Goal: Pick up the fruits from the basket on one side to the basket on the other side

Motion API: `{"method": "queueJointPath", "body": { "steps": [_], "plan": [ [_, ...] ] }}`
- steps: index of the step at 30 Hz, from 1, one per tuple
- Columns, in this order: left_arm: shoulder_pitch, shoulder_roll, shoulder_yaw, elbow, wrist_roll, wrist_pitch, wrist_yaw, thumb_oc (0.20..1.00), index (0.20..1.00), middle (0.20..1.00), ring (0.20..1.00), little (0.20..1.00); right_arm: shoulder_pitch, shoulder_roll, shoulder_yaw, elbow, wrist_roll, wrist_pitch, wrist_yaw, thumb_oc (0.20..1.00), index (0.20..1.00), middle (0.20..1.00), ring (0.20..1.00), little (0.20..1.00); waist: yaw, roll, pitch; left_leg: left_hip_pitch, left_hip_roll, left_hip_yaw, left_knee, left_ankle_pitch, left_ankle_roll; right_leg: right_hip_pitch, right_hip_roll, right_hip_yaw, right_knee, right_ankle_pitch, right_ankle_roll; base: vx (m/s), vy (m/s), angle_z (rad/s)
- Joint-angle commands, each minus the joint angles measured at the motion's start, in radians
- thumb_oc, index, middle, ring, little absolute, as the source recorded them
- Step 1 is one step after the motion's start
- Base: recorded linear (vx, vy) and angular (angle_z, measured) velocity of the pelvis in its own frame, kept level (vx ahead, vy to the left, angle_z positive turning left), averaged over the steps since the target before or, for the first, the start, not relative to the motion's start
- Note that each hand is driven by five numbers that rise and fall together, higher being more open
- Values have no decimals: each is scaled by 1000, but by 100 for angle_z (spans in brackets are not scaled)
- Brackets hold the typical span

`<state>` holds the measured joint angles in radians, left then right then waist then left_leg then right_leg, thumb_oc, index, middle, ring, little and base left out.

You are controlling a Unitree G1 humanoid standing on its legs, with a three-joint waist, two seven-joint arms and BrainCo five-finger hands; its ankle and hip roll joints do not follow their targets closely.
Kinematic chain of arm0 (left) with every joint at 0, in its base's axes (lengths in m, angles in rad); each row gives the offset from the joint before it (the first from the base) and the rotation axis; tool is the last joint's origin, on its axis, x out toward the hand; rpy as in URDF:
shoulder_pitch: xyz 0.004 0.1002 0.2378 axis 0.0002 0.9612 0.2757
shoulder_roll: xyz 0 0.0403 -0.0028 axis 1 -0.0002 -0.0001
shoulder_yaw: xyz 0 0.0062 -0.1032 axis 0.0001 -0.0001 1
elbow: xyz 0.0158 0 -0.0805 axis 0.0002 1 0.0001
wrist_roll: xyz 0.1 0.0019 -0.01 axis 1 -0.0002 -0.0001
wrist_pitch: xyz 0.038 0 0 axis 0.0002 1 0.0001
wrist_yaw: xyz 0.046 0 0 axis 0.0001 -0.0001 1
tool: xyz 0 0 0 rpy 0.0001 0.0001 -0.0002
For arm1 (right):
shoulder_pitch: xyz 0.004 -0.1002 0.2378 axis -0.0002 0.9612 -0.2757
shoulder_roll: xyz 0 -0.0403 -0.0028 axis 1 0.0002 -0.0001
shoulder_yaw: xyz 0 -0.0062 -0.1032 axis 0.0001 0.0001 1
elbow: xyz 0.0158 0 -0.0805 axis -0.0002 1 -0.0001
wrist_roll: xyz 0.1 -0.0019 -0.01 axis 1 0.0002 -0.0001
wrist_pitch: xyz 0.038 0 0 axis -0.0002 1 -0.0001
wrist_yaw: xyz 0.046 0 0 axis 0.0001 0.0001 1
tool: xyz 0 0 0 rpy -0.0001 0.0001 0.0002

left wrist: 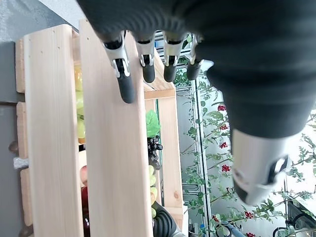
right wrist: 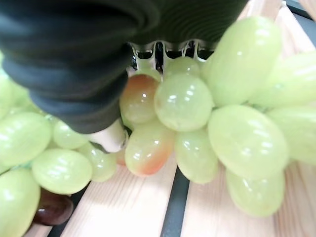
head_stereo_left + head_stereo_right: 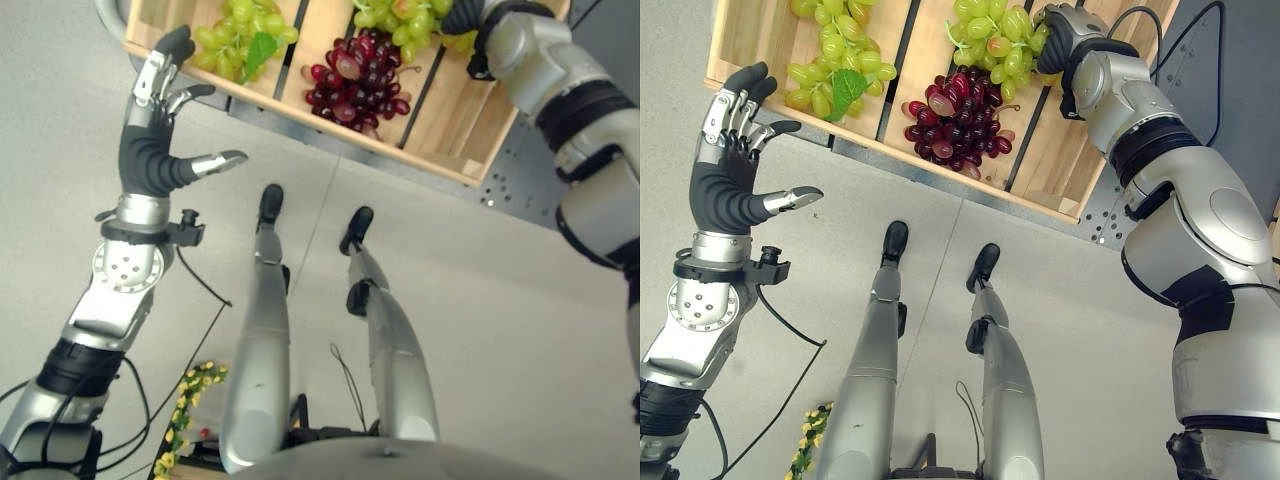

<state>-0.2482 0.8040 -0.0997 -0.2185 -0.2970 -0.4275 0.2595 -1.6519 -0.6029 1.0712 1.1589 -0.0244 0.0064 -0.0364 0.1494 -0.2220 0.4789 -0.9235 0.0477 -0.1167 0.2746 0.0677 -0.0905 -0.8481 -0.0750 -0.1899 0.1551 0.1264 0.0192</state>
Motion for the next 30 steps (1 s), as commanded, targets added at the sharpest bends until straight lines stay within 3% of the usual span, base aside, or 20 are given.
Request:
{"method": "queueJointPath", "body": {
  "steps": [1,7,13,14,15,16,20,27,30],
  "plan": [
    [132,-31,-24,51,-28,113,6,1000,1000,1000,1000,1000,-42,14,79,52,-3,0,35,200,200,200,200,200,-19,14,41,38,-61,15,-33,-36,53,-9,-20,16,122,-102,101,0,0,0],
    [129,-31,-19,49,-29,110,2,1000,1000,1000,1000,1000,-20,10,74,-6,61,-16,67,200,200,200,200,200,-20,10,41,38,-60,15,-35,-35,52,-7,-22,16,118,-102,102,0,0,0],
    [135,-26,-5,42,-24,104,-19,1000,1000,1000,1000,1000,34,-55,98,-230,197,-47,138,200,200,200,200,200,-22,1,41,43,-57,16,-36,-33,51,-5,-23,16,119,-103,103,0,0,0],
    [140,-20,3,35,-26,93,-34,1000,1000,1000,1000,1000,82,-114,89,-399,380,-67,203,200,200,200,200,200,-25,-4,41,45,-57,15,-37,-32,49,-2,-25,13,120,-105,103,0,0,0],
    [140,-20,2,34,-26,93,-35,1000,1000,1000,1000,1000,83,-117,88,-402,381,-65,202,200,200,200,200,200,-24,-4,41,46,-57,15,-37,-32,49,-2,-25,13,120,-105,103,0,0,0],
    [145,-5,7,30,-29,80,-47,1000,1000,1000,1000,1000,122,-184,105,-499,504,-68,258,200,200,200,200,200,-21,-5,41,49,-58,12,-38,-31,47,4,-27,10,122,-107,103,0,0,0],
    [139,22,8,28,-28,59,-80,1000,1000,1000,1000,1000,222,-308,134,-708,712,-45,370,200,200,200,200,200,-15,-3,41,54,-57,15,-40,-27,43,11,-31,3,124,-111,104,-2,-10,5],
    [119,29,4,49,-35,43,-98,1000,1000,1000,1000,1000,325,-438,157,-936,877,-17,470,200,200,200,200,200,-1,15,41,56,-60,12,-38,-20,40,13,-35,-1,130,-115,103,0,-3,1],
    [111,25,-5,53,-32,41,-101,1000,1000,1000,1000,1000,378,-454,126,-983,933,-10,487,200,200,200,200,200,2,23,41,57,-60,11,-42,-16,39,14,-36,-2,127,-114,103,-9,-3,3]
  ]
}}
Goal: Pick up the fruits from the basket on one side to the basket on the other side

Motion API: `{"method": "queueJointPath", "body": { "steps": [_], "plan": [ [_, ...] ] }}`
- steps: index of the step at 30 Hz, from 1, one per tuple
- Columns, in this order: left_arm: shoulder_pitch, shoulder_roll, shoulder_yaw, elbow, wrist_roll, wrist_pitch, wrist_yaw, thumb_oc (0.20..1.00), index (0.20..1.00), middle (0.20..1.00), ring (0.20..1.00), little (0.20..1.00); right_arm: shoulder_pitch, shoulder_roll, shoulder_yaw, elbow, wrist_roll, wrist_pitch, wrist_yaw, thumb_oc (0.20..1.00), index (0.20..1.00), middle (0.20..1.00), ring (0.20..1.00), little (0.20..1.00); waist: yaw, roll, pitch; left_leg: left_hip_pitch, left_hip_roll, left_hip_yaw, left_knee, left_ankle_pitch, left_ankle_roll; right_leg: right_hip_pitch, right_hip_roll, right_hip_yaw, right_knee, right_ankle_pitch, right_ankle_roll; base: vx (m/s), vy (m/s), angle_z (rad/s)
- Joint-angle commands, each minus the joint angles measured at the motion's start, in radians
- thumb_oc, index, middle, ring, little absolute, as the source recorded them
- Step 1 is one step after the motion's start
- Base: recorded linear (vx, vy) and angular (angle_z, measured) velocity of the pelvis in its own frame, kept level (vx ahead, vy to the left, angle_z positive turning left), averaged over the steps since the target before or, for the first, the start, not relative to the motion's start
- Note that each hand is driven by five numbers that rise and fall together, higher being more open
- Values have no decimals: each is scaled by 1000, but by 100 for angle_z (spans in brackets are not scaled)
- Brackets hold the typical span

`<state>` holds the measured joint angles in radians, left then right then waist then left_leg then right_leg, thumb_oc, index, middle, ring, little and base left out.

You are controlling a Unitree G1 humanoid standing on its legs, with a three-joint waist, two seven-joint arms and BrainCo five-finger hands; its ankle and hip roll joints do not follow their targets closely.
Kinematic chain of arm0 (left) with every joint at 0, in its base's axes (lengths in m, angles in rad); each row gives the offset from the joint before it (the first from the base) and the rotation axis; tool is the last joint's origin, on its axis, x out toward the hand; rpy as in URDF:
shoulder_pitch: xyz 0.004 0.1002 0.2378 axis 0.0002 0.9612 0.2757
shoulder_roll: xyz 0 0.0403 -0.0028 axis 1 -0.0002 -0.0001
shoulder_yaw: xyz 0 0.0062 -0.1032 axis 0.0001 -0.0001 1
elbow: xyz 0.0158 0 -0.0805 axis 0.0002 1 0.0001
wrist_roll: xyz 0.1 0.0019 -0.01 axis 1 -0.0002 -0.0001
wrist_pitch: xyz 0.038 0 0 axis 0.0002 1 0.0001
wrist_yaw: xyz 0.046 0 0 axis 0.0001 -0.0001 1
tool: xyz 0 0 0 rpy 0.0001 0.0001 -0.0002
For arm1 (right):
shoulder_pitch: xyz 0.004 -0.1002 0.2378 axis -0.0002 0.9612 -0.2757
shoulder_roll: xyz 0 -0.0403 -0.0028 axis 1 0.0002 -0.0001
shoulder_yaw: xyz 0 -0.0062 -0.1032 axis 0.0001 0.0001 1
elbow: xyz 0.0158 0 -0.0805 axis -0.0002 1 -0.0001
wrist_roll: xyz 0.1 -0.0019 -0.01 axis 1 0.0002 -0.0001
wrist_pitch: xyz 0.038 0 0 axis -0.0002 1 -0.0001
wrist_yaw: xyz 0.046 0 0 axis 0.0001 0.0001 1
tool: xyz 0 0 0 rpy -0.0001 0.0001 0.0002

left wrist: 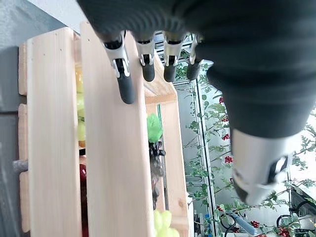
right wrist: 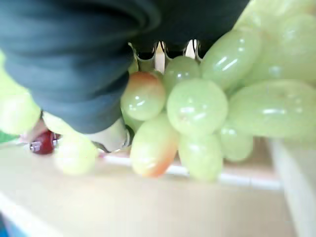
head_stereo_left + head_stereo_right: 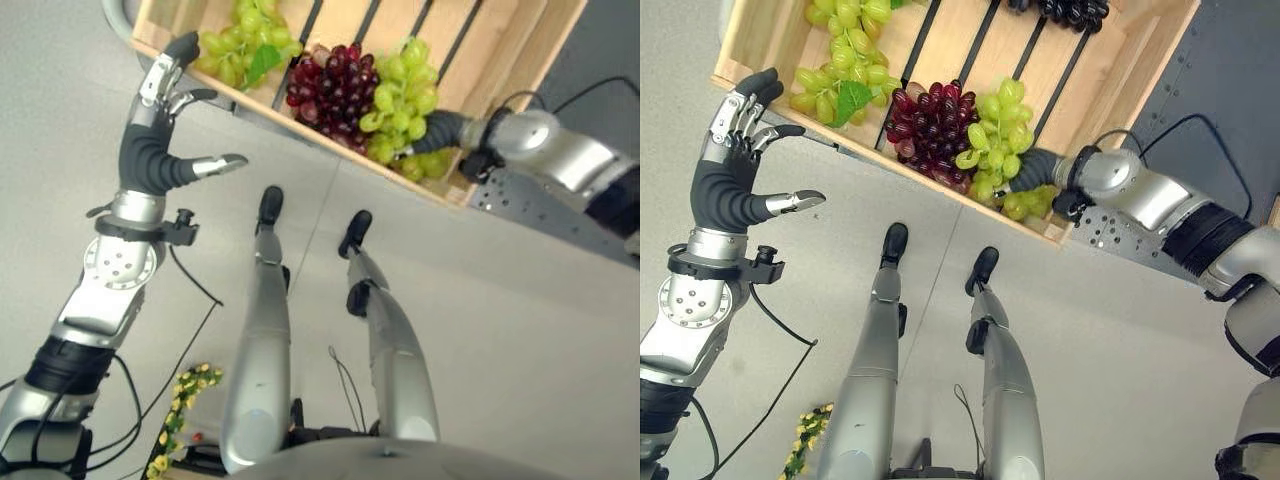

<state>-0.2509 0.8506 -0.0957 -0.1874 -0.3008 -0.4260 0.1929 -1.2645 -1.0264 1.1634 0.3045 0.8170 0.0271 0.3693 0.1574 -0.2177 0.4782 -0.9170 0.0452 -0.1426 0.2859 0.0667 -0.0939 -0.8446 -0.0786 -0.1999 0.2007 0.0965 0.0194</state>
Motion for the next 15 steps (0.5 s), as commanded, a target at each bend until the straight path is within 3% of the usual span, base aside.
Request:
{"method": "queueJointPath", "body": {
  "steps": [1,11,14,15],
  "plan": [
    [112,-25,-12,24,-27,40,-35,1000,1000,1000,1000,1000,12,-31,25,-153,111,-25,92,200,200,200,200,200,-6,22,42,51,-59,37,-54,-14,42,9,-33,9,81,-83,102,-12,3,5],
    [115,-44,-20,41,-23,41,-35,1000,1000,1000,1000,1000,192,-16,-107,-272,256,-18,115,200,200,200,200,200,-6,29,42,61,-58,39,-63,-6,40,15,-37,10,82,-80,104,0,0,0],
    [124,-52,-16,55,-21,44,-33,1000,1000,1000,1000,1000,271,25,-173,-291,291,-28,108,200,200,200,200,200,-7,34,42,67,-57,41,-64,-4,40,20,-35,11,84,-81,103,16,-5,0],
    [141,-62,-20,61,-25,44,-34,1000,1000,1000,1000,1000,298,42,-183,-290,302,-32,104,200,200,200,200,200,-6,38,42,104,-54,42,-63,-36,38,51,-32,18,94,-111,109,43,-7,-1]
  ]
}}
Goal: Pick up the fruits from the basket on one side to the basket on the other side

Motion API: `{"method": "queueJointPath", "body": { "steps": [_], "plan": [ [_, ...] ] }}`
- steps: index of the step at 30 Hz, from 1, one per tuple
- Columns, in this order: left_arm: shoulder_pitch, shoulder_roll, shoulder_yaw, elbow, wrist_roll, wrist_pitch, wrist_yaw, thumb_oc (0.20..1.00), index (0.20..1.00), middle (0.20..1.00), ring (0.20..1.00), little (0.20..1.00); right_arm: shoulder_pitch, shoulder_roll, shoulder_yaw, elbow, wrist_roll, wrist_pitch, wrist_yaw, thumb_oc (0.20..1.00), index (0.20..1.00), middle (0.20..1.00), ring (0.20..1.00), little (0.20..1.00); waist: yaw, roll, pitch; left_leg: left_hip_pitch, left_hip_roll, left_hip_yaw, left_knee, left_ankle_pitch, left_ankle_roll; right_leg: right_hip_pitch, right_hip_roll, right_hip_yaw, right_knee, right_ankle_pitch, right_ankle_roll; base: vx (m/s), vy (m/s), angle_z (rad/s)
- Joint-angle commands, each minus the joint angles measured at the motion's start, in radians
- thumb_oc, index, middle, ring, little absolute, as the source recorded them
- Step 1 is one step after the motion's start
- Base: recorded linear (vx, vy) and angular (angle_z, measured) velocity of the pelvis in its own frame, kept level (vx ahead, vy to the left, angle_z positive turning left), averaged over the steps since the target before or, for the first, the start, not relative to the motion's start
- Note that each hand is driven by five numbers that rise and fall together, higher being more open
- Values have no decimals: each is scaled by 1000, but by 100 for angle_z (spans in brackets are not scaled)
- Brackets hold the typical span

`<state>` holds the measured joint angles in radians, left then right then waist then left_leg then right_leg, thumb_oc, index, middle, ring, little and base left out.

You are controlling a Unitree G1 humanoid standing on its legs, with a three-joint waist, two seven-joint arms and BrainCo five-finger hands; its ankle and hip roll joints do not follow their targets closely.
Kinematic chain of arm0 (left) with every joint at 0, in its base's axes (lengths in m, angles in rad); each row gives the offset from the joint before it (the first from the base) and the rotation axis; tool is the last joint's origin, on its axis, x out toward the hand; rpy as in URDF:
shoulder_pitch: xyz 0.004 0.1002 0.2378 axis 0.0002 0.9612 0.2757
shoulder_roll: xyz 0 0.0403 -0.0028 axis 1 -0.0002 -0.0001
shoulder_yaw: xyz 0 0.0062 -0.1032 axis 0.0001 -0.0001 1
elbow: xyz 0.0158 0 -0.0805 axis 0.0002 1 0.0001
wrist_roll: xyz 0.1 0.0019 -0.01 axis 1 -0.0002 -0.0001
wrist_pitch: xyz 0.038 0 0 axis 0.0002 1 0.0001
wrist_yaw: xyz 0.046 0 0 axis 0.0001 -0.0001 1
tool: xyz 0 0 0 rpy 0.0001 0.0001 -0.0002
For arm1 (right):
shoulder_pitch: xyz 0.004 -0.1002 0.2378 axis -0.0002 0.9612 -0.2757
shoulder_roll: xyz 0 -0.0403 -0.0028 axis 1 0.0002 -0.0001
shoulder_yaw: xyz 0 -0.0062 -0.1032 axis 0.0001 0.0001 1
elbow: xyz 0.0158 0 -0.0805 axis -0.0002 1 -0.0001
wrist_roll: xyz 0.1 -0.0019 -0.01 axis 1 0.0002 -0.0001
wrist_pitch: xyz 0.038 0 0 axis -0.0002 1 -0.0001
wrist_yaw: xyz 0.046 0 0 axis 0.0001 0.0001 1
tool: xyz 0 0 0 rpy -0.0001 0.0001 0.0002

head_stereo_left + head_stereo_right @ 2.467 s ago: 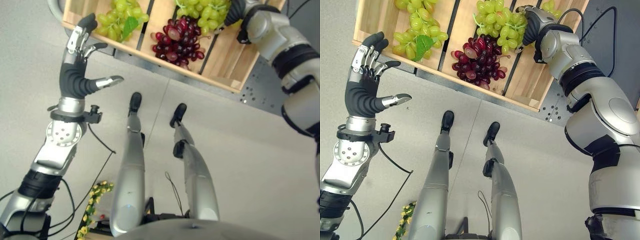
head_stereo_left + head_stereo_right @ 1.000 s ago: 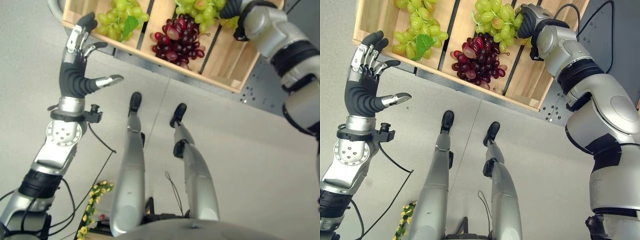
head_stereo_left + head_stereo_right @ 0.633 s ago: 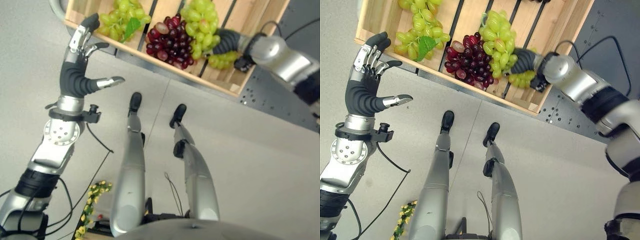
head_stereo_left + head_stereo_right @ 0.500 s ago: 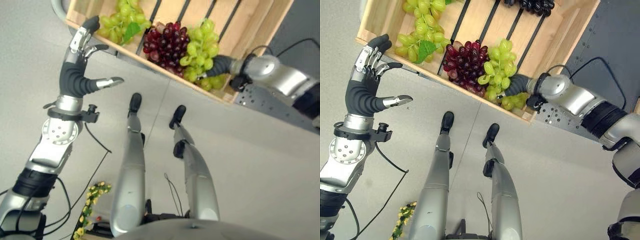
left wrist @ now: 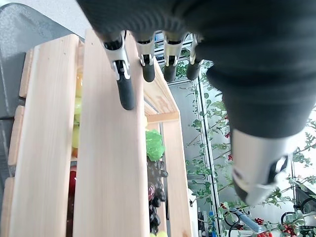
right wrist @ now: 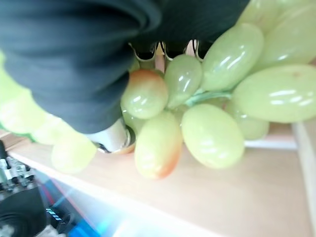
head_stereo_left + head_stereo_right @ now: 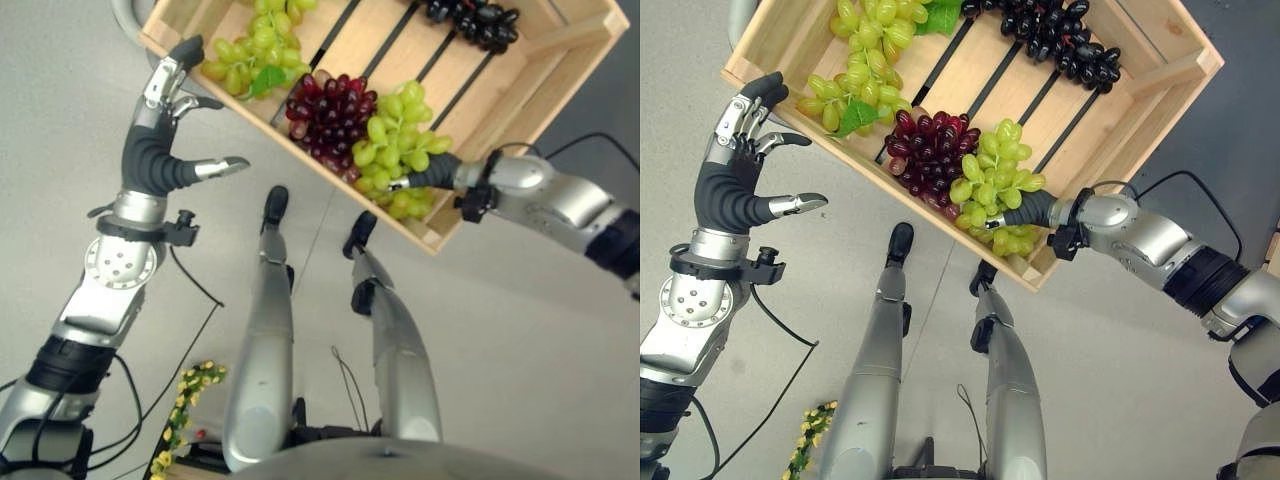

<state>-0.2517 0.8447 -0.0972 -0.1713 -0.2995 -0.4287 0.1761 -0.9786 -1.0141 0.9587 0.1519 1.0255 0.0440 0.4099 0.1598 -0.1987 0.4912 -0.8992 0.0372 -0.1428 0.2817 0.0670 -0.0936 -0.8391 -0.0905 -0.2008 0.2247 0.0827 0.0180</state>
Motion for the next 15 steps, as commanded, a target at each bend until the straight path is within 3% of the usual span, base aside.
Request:
{"method": "queueJointPath", "body": {
  "steps": [1,3,5,6,15],
  "plan": [
    [145,-62,-20,51,-26,48,-15,1000,1000,1000,1000,1000,29,43,3,-138,104,-56,60,200,200,200,200,200,-9,21,29,89,-45,44,-58,-36,37,48,-22,20,72,-96,110,43,-4,2],
    [134,-61,-17,56,-26,49,-16,1000,1000,1000,1000,1000,37,56,-37,-134,108,-70,48,200,200,200,200,200,-12,22,29,60,-48,48,-56,-6,40,25,-25,14,65,-69,104,-51,16,4],
    [158,-70,-19,66,-25,52,-15,1000,1000,1000,1000,1000,69,73,-61,-136,117,-85,39,200,200,200,200,200,-12,26,29,103,-46,53,-47,-41,37,61,-24,21,80,-98,109,0,0,0],
    [144,-67,-16,65,-25,53,-15,1000,1000,1000,1000,1000,59,69,-69,-137,117,-85,38,200,200,200,200,200,-14,25,29,69,-49,52,-49,-9,39,32,-27,14,70,-68,103,-86,35,-1],
    [179,-74,-17,96,-17,64,-28,1000,1000,1000,1000,1000,132,80,-188,-167,157,-127,13,200,200,200,200,200,-25,28,29,150,-50,67,-57,-13,38,109,-32,19,60,-63,105,-14,7,0]
  ]
}}
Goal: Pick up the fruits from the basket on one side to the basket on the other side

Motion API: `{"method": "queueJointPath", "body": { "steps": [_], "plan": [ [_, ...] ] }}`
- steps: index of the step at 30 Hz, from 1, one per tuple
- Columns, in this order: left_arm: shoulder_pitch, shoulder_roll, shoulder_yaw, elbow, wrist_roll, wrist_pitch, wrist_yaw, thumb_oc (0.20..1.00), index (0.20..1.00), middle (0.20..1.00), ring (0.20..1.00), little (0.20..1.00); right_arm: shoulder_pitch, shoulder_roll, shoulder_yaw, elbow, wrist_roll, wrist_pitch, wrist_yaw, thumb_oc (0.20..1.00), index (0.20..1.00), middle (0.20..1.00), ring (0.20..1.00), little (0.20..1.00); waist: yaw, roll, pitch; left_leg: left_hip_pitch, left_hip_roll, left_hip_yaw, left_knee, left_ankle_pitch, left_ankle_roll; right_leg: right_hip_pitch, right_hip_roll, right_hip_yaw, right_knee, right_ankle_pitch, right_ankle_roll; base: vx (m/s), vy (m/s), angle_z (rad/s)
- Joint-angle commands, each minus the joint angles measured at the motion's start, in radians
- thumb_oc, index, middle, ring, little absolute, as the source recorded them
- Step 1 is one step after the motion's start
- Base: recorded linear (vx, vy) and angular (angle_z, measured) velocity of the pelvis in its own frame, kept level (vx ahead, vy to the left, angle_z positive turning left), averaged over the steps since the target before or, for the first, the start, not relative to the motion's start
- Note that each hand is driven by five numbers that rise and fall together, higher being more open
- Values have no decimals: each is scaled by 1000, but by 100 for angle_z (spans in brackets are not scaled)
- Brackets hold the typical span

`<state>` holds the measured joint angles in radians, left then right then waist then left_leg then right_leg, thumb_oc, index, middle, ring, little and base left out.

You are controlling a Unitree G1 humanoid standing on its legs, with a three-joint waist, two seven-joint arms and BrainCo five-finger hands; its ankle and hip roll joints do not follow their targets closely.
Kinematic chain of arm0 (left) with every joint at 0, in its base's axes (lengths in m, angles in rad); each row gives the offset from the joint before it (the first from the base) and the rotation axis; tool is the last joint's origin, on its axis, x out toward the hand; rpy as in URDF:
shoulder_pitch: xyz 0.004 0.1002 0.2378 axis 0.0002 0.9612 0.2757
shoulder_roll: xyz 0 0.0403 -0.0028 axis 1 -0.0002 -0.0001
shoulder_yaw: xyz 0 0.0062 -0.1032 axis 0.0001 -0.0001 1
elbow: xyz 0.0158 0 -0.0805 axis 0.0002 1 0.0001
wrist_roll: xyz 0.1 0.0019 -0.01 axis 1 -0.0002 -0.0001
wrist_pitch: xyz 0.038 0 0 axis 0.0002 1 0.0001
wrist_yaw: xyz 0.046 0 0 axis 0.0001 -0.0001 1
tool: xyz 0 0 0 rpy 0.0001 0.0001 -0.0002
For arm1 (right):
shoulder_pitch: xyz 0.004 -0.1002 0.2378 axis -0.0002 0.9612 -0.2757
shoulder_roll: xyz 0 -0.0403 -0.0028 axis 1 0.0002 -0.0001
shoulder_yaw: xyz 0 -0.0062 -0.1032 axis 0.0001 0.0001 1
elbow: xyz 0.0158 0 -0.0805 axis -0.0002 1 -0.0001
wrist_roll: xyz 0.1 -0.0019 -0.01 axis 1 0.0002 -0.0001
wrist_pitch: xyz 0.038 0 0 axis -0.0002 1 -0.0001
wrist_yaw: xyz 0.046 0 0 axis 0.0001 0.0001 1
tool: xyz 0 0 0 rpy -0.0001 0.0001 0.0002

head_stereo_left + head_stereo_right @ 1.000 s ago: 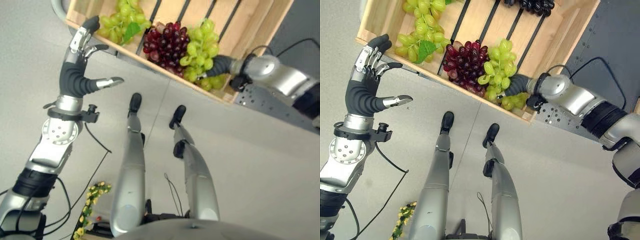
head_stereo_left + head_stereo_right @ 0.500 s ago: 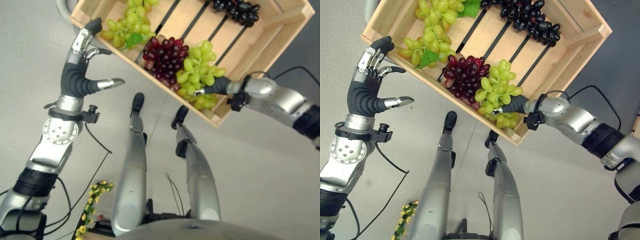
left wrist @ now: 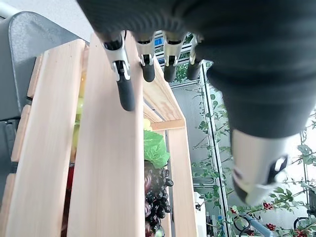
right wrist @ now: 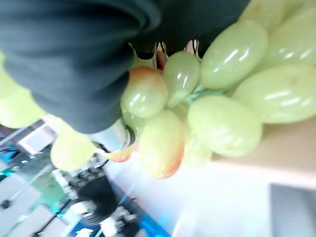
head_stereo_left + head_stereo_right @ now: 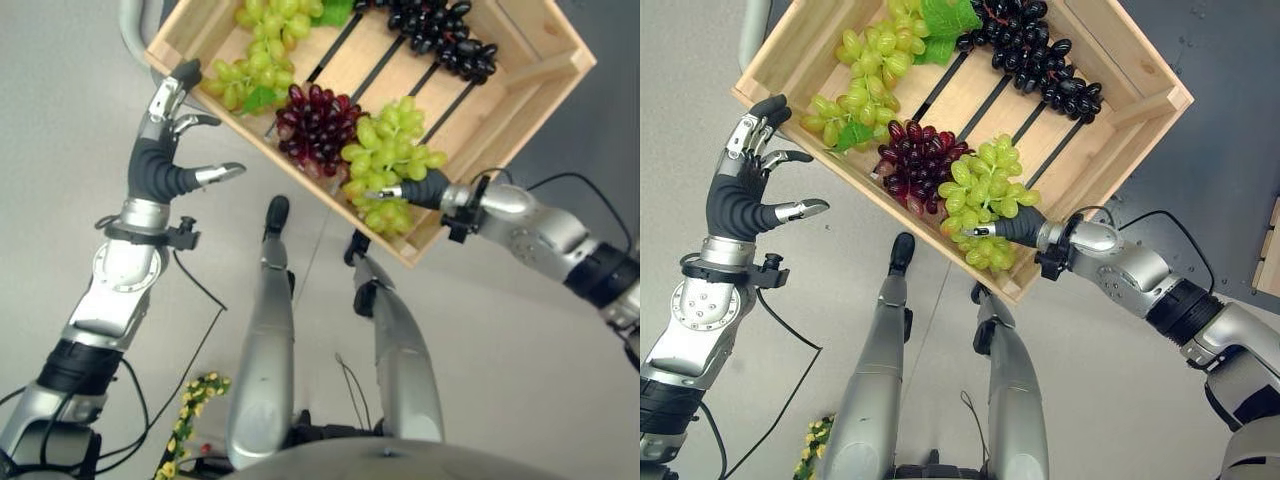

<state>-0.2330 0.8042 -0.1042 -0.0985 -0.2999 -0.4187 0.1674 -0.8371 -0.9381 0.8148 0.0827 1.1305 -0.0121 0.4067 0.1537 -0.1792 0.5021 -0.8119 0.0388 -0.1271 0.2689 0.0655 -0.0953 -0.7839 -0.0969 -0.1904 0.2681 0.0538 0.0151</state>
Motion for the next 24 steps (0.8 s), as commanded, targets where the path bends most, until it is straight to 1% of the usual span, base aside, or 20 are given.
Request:
{"method": "queueJointPath", "body": {
  "steps": [1,4,10,22,24],
  "plan": [
    [161,-33,-10,23,-17,54,-19,1000,1000,1000,1000,1000,-10,4,-44,-98,52,-71,16,200,200,200,200,200,-19,8,18,63,-52,51,-44,-12,40,54,-26,9,17,-34,108,0,0,0],
    [177,-41,-8,24,-16,57,-29,1000,1000,1000,1000,1000,28,5,-84,-107,55,-78,10,200,200,200,200,200,-20,13,18,86,-54,56,-32,-20,42,74,-30,12,28,-40,108,0,0,0],
    [198,-37,9,28,-7,57,-32,1000,1000,1000,1000,1000,47,-2,-111,-126,56,-80,12,200,200,200,200,200,-17,17,18,99,-53,61,-9,-34,45,88,-31,17,45,-51,106,-3,2,-2],
    [227,-62,34,20,13,64,-21,1000,1000,1000,1000,1000,102,-26,-216,-148,58,-105,-7,200,200,200,200,200,-27,18,18,121,-47,66,-33,-25,44,96,-29,16,45,-58,105,0,0,0],
    [231,-71,37,21,16,65,-19,1000,1000,1000,1000,1000,124,-33,-250,-149,67,-111,-13,200,200,200,200,200,-29,17,18,131,-47,65,-37,-24,45,101,-30,16,48,-60,106,0,0,0]
  ]
}}
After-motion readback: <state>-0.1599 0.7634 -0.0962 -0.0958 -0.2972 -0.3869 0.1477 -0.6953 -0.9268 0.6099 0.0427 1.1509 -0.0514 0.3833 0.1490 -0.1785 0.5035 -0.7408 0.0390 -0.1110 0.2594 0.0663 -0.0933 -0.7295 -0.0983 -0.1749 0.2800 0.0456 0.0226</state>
